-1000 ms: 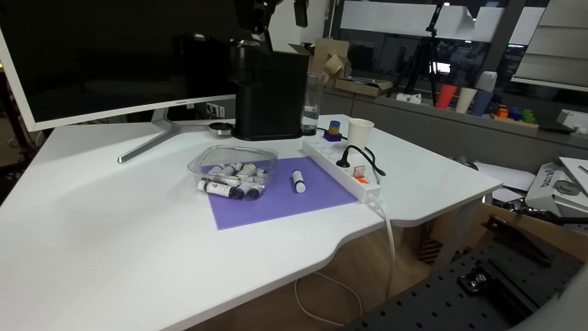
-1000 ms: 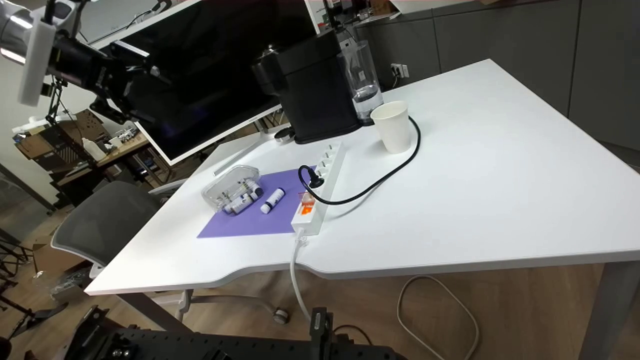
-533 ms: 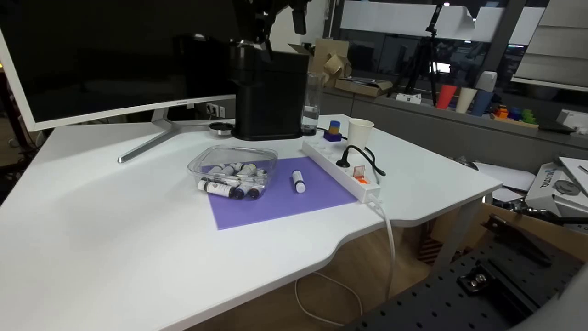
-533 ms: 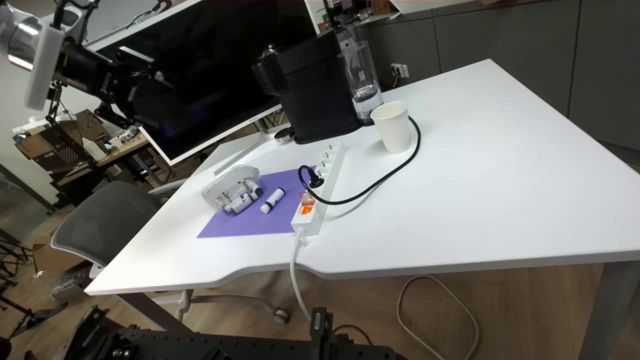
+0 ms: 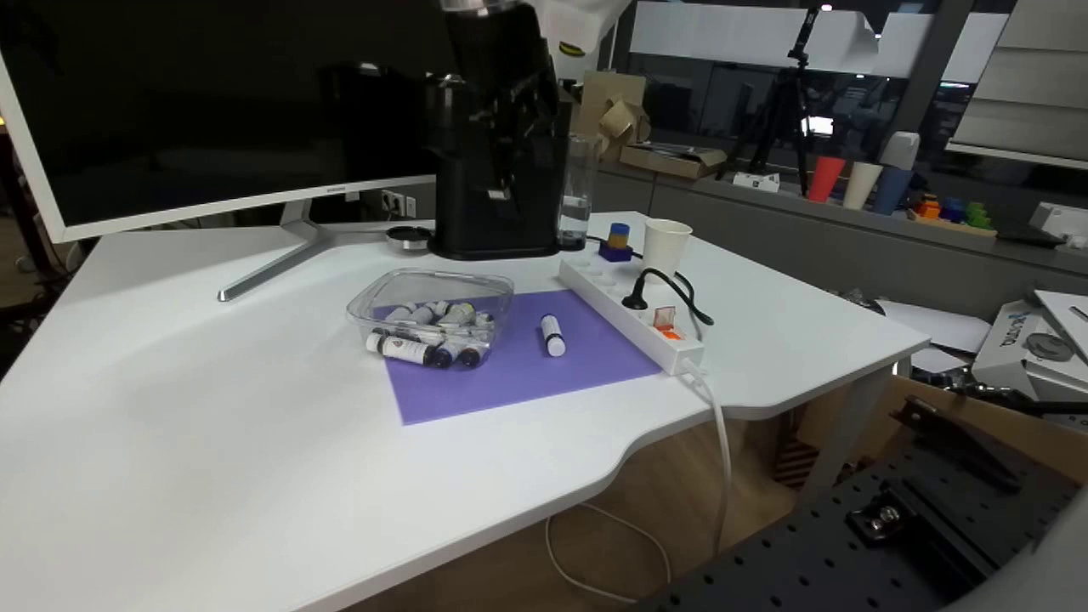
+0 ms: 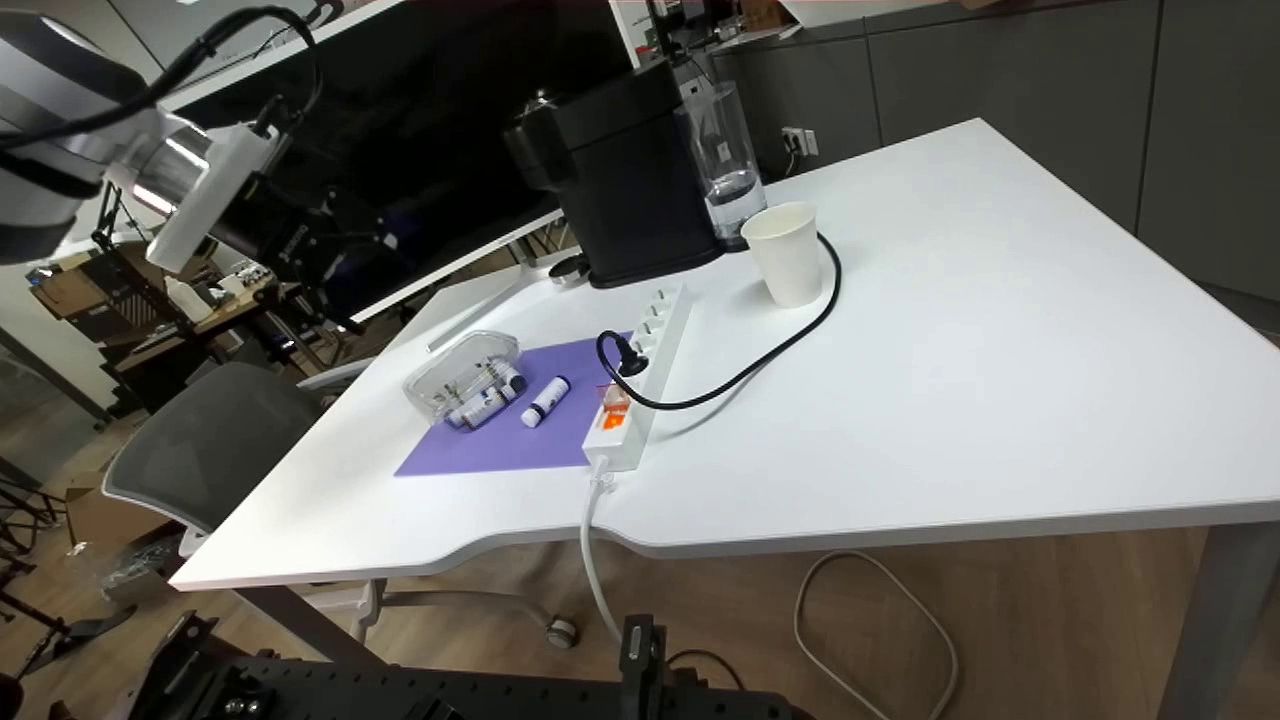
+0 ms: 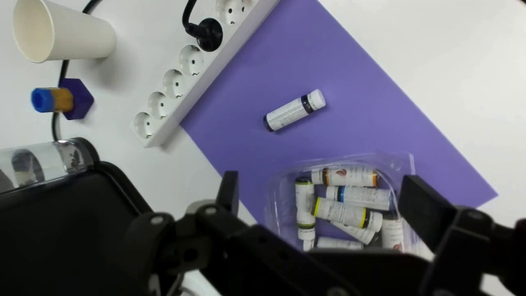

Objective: Open the lid of the container

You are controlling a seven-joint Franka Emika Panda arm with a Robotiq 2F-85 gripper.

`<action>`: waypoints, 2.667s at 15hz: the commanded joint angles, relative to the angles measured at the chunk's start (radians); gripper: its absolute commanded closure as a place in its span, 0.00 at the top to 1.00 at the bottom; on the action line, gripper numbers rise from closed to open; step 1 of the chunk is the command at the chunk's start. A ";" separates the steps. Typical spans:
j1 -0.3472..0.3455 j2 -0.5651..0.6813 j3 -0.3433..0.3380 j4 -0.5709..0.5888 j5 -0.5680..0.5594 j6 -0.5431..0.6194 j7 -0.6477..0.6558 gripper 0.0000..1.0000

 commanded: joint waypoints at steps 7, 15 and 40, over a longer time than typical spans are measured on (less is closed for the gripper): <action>0.072 0.201 -0.050 0.065 -0.145 -0.004 -0.068 1.00; 0.091 0.219 -0.059 0.048 -0.162 0.024 -0.027 1.00; 0.137 0.415 -0.085 0.136 -0.458 0.031 0.355 1.00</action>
